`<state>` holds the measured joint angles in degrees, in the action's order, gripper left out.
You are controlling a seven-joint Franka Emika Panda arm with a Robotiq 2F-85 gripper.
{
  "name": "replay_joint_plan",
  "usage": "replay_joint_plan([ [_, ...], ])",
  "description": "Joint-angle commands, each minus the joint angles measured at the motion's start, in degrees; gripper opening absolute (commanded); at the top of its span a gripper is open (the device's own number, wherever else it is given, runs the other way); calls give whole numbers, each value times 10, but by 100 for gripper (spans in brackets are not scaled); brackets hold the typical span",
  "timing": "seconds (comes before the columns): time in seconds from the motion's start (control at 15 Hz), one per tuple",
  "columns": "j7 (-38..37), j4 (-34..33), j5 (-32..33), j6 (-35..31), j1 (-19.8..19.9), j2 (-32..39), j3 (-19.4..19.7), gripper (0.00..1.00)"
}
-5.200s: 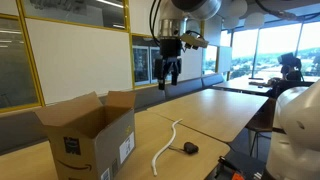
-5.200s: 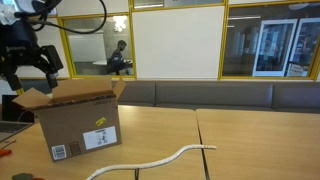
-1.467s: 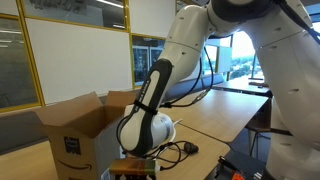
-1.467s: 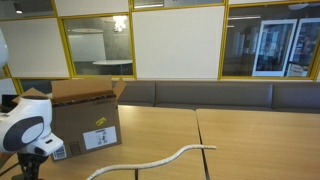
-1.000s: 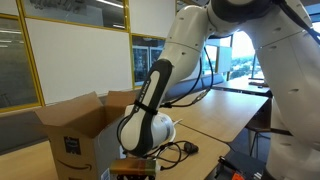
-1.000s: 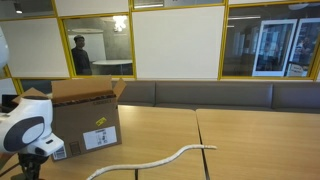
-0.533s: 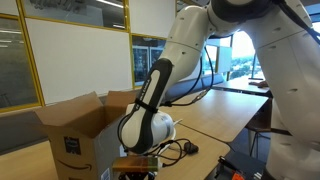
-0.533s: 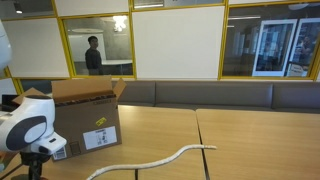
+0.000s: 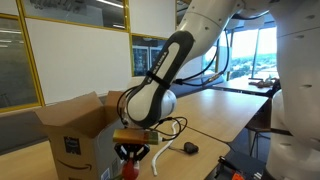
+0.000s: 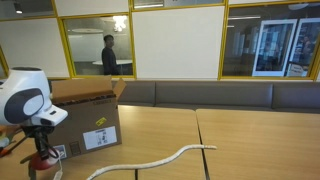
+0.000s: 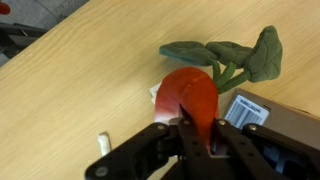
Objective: Put the radish, white rope and black measuring tape inside the brown box
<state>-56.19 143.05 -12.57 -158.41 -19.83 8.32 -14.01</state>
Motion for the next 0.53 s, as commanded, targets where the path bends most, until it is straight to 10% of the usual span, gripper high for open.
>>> replay_joint_plan([
  [0.0,-64,44,87,32,-7,-131,9,7],
  [0.47,-144,26,186,145,33,-279,-72,7],
])
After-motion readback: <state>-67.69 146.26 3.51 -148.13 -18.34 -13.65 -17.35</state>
